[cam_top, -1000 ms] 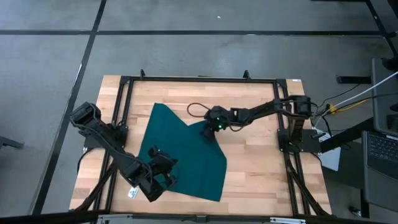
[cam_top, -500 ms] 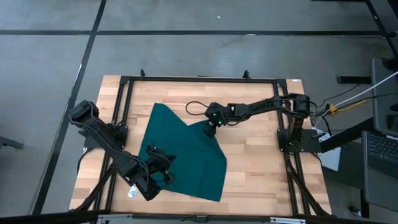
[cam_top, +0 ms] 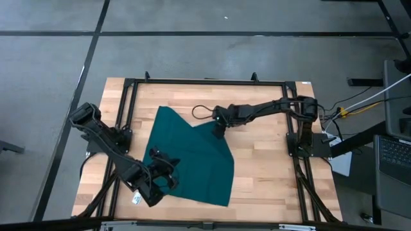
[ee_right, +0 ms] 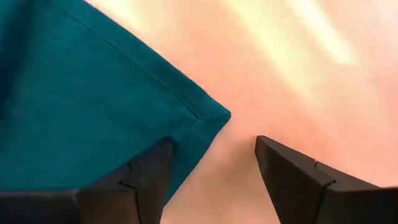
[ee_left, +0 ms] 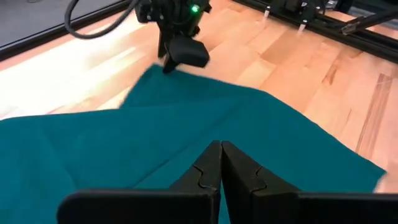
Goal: Fold microfiber towels
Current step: Fold the towel
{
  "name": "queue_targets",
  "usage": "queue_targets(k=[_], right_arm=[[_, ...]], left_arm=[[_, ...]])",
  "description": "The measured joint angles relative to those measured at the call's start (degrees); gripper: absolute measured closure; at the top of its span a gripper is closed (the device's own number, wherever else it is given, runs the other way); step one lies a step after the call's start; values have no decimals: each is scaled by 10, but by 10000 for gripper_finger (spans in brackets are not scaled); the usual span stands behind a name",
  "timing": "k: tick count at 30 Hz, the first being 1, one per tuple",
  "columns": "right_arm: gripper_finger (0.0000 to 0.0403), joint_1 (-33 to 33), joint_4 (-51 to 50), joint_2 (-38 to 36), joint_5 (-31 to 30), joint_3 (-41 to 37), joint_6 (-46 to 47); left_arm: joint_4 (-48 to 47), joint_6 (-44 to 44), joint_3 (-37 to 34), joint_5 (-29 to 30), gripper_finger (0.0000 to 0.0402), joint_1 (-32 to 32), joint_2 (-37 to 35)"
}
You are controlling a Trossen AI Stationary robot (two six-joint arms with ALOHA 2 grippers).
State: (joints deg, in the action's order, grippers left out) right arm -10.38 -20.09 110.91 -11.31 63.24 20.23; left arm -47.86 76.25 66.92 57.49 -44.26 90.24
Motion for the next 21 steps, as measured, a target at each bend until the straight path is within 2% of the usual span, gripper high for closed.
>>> queue_targets(k=[6,14,17,21], right_arm=[[191,-29,-38,-3,-19,1,-19],[217,-73,-102,-9,-81,-7,-27],[229,-82,-115,-27,-105,-31,-26],[247,-89,-123,-72,-99,-63,-20]], left_arm=[[-28,39,0,15,397,-15,0],[-89,118,0,26,397,-42,2],[-110,142,0,33,398,-49,2],[-122,146,0,36,399,-52,3]])
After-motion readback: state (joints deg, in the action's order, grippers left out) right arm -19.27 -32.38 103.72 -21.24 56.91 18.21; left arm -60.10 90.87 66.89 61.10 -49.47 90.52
